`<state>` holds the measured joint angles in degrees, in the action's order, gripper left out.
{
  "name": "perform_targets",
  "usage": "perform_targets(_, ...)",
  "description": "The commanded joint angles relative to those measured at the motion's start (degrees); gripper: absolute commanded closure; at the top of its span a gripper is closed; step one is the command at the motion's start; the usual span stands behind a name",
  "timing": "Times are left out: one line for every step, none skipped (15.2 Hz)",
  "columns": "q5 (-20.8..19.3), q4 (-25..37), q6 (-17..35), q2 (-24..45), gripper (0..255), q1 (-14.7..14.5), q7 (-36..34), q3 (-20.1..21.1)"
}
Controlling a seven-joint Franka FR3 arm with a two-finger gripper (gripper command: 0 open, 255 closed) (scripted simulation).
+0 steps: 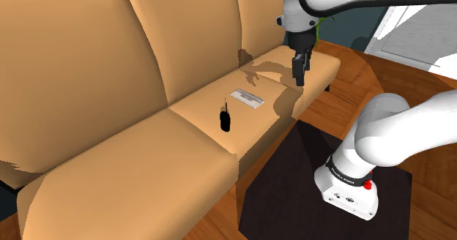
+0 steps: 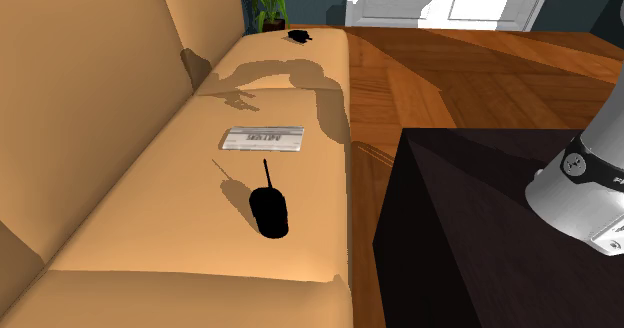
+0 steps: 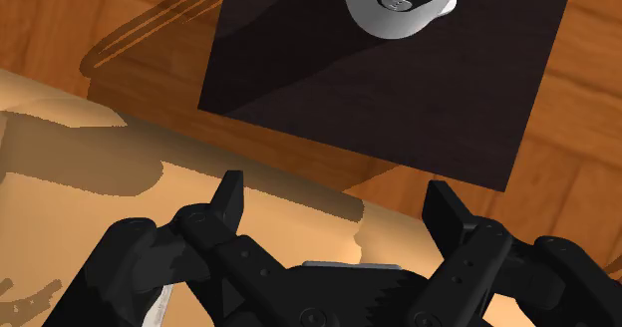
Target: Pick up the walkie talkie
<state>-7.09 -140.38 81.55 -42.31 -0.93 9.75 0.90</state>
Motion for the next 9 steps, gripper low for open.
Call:
perform_targets(0.0, 0.0, 0.0, 0.0, 0, 0.0, 0.0, 0.0)
perform_targets(0.2, -0.5, 2.1, 1.4, 0, 0.0, -0.1, -0.3)
perform_targets(0.3, -0.9, 4.3, 2.9, 0, 0.1, -0.1, -0.6)
perform_targets(0.5, -1.3, 6.4, 4.5, 0, 0.1, -0.2, -0.8)
perform_targets(0.7, -1.5, 8.5, 6.2, 0, 0.1, -0.2, -1.1)
perform_targets(0.9, -1.7, 10.6, 7.9, 0, 0.1, -0.2, -1.3)
perform_targets(1.1, -1.8, 12.7, 9.7, 0, 0.1, -0.2, -1.6)
perform_targets(1.3, -1.8, 14.8, 11.5, 0, 0.1, -0.2, -1.8)
perform_targets(1.5, -1.7, 16.8, 13.4, 0, 0.1, -0.2, -2.1)
